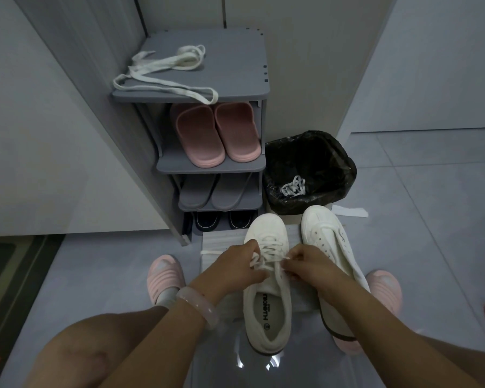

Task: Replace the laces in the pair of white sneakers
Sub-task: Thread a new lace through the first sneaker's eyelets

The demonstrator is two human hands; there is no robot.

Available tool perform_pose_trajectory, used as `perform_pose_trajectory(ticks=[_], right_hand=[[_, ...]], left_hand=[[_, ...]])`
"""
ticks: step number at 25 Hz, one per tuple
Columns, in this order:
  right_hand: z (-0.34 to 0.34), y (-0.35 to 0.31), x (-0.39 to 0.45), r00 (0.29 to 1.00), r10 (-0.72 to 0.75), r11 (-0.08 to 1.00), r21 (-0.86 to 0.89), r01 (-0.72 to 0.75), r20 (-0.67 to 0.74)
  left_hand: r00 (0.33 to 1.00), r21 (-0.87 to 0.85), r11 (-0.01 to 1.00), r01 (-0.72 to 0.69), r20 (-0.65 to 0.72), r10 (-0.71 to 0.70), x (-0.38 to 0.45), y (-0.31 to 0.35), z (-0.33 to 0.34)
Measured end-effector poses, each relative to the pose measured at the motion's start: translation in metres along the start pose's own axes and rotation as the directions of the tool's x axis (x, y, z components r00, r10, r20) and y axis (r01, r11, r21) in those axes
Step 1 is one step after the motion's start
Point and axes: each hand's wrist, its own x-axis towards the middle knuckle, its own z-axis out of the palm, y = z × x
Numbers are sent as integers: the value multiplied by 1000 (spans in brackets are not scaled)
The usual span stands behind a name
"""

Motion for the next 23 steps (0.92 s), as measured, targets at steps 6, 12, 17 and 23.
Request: perform_pose_trajectory(ticks=[6, 12, 17, 23], right_hand=[[-6, -8, -8, 996, 80, 982, 175, -74, -28], [2, -9, -8, 979, 82, 822, 543, -174, 189], [0, -5, -6, 997, 64, 974, 216, -72, 43], [-16, -9, -1, 966, -258, 904, -346, 251, 25]], left_hand=[[998, 44, 998, -53, -28, 54, 0, 0, 1], [993, 70, 992, -105, -53, 109, 1, 0, 8], [993, 171, 980, -98, -41, 106, 5, 2, 9], [994, 10, 999, -45, -102, 46, 8, 2, 12]])
